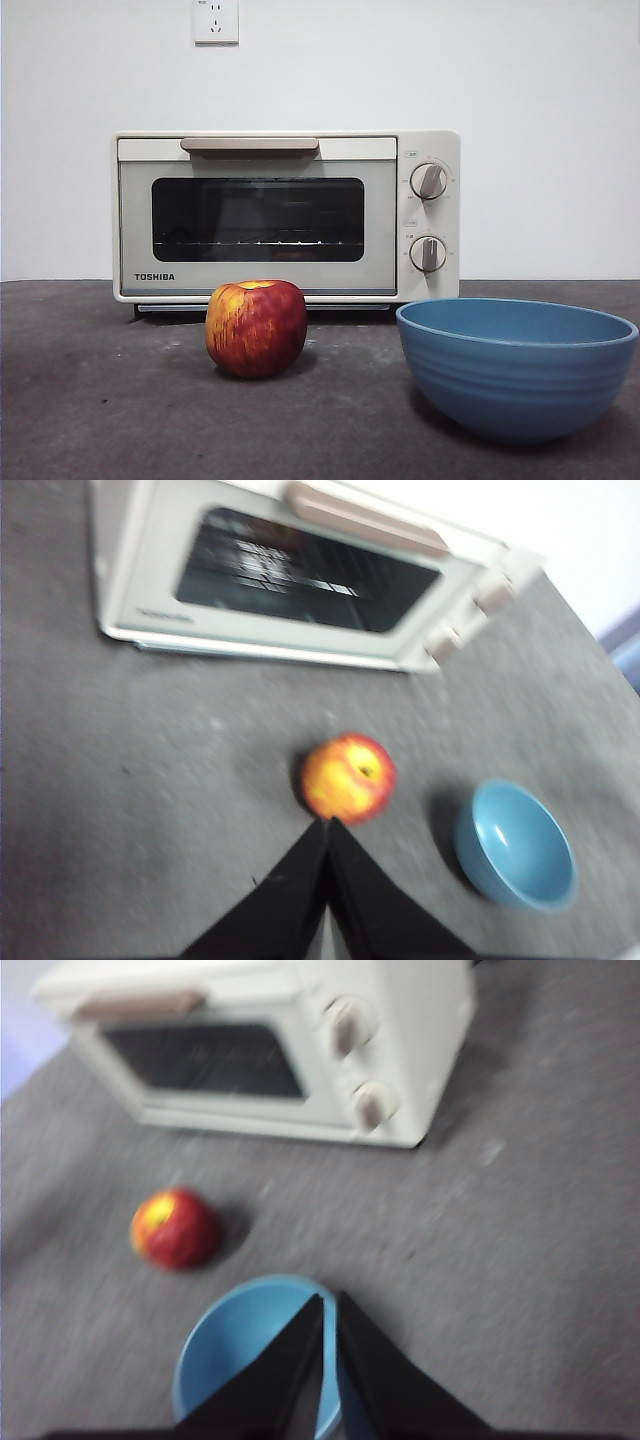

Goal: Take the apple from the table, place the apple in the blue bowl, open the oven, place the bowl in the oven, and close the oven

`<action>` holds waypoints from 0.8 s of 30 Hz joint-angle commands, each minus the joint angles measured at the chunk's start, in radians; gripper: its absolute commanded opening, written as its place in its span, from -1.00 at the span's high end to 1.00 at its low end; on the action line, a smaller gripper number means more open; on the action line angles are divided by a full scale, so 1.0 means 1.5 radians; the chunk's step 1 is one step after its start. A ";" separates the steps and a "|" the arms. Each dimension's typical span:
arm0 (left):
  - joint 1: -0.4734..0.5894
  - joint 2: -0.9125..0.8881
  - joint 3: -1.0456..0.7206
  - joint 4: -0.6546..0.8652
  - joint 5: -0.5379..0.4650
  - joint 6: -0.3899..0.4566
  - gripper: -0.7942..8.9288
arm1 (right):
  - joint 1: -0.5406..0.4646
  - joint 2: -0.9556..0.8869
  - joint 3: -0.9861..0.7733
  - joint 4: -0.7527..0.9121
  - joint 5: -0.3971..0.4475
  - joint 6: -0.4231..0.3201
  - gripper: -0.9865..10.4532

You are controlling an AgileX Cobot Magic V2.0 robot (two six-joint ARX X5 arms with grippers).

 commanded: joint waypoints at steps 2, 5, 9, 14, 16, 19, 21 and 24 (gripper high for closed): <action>-0.029 0.024 0.046 -0.051 0.005 0.055 0.82 | 0.053 0.047 0.055 -0.055 -0.001 -0.066 0.82; -0.053 0.037 0.065 -0.088 0.005 0.072 0.82 | 0.099 0.076 0.086 -0.093 0.009 -0.090 0.82; -0.073 0.039 0.070 -0.101 0.004 0.078 0.82 | 0.150 0.094 0.095 -0.101 0.027 -0.094 0.82; -0.075 0.039 0.070 -0.099 0.004 0.078 0.82 | 0.188 0.102 0.095 -0.102 0.043 -0.093 0.82; -0.075 0.039 0.070 -0.099 0.004 0.078 0.82 | 0.195 0.102 0.095 -0.102 0.043 -0.093 0.82; -0.075 0.039 0.070 -0.099 0.004 0.078 0.82 | 0.198 0.102 0.095 -0.093 0.043 -0.093 0.79; -0.075 0.039 0.070 -0.099 0.004 0.078 0.82 | 0.198 0.102 0.095 -0.088 0.043 -0.089 0.55; -0.075 0.039 0.070 -0.099 0.005 0.077 0.82 | 0.198 0.102 0.095 -0.089 0.049 -0.061 -0.02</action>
